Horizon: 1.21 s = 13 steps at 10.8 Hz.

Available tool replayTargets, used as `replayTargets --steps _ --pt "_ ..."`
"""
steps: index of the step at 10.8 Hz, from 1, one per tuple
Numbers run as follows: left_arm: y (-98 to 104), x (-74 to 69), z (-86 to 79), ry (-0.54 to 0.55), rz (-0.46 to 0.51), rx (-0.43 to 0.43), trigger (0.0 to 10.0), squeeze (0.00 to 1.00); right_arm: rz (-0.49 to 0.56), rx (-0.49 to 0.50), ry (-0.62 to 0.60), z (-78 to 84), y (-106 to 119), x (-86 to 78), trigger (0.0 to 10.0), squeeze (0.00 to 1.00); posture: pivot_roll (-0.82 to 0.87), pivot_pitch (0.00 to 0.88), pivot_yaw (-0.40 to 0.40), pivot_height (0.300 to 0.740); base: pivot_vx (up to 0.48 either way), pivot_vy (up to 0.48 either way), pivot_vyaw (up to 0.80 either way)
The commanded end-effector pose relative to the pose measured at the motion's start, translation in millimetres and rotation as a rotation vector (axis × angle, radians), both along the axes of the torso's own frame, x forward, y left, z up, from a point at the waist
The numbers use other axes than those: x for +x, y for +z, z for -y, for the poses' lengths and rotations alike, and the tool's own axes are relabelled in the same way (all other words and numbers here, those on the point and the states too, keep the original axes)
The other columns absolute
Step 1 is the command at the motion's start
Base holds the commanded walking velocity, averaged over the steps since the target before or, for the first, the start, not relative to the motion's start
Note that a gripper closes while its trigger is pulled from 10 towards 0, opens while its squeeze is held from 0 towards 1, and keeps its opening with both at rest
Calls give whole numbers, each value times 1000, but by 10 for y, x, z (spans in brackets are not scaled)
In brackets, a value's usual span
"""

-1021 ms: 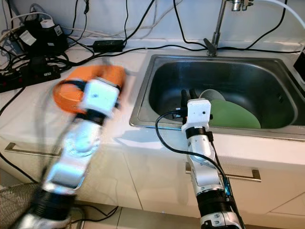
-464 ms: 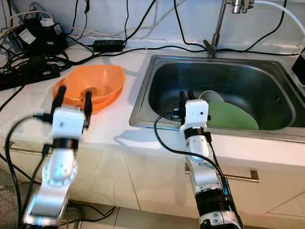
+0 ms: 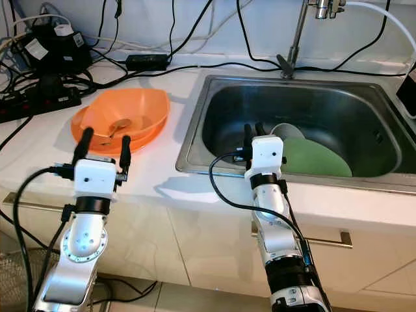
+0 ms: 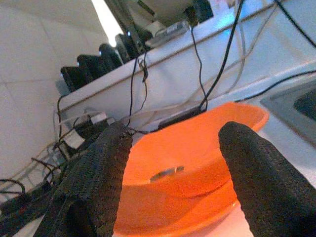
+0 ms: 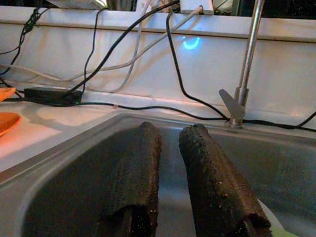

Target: Kitchen organization

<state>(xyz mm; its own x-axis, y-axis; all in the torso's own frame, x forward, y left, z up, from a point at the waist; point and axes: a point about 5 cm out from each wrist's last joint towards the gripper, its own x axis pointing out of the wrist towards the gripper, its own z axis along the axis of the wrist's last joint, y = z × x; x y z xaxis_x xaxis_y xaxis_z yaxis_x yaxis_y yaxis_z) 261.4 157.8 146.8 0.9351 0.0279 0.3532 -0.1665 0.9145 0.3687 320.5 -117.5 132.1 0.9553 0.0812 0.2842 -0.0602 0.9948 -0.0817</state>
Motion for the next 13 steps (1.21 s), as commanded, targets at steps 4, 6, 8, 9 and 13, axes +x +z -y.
replayTargets --steps 4,6,8,9,13 --pt "-22 129 -139 65 -15 -11 10000 0 -38 -1 9 -45 -83 -3 10000 0 112 0 45 740 0 0 0" --pt "-18 225 -144 74 -20 -20 10000 0 -37 -2 9 -49 -83 -1 10000 0 108 0 44 740 0 0 0" --pt "-12 286 -109 64 -21 -36 10000 0 -34 -3 7 -46 -76 2 10000 0 100 0 47 740 0 0 0" --pt "-12 308 -89 53 -22 -42 8745 0 -35 -4 4 -39 -76 4 10000 0 98 0 48 740 0 0 0" --pt "-24 342 -78 50 -22 -57 0 0 -32 -6 4 -38 -66 14 10000 0 96 0 48 740 0 0 0"
